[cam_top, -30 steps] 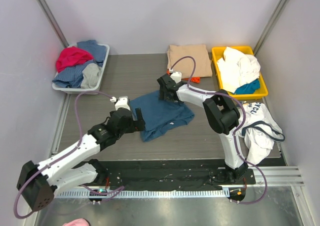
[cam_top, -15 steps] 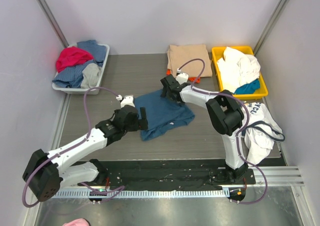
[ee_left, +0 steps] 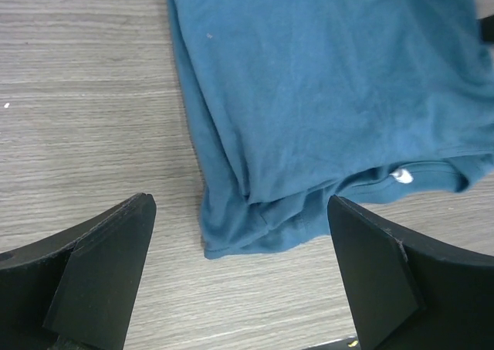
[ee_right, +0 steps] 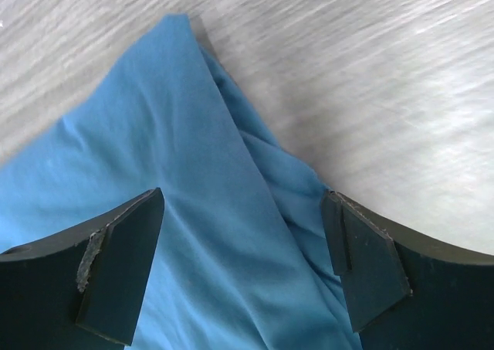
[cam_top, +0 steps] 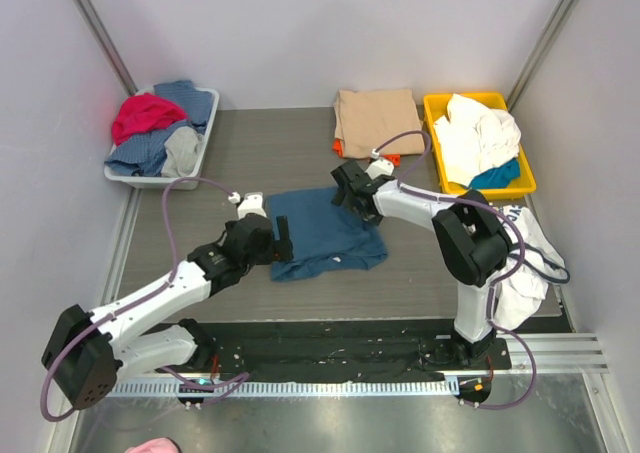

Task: Fold and stack the t-shirts
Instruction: Fold the tshirt

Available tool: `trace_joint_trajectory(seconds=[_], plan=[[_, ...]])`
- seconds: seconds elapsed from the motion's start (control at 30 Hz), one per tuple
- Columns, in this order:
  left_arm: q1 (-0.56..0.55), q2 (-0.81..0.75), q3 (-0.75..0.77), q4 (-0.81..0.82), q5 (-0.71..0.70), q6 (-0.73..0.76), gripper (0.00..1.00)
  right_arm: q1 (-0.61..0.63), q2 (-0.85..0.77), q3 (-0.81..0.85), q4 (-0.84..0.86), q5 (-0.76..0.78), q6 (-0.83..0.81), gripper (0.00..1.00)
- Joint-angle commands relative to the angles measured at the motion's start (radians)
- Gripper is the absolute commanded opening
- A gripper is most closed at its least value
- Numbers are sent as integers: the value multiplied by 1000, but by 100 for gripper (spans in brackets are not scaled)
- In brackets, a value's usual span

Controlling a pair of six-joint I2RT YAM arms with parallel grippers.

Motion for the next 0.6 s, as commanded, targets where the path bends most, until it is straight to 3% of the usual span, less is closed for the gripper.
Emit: trace_joint_trajectory(seconds=[0.0,0.23,0.43,0.57], plan=[[-3,73,51,56,-4,35,100,-13,-177,20,-74,39,-103,92],[-3,191,126,104,19,75,100,-145,-301,-74,1,-90,-374,93],[3,266,196,110,-2,128,100,-300,-329,-214,112,-380,-558,93],[29,328,224,127,2,150,100,-334,-315,-263,153,-562,-629,92]])
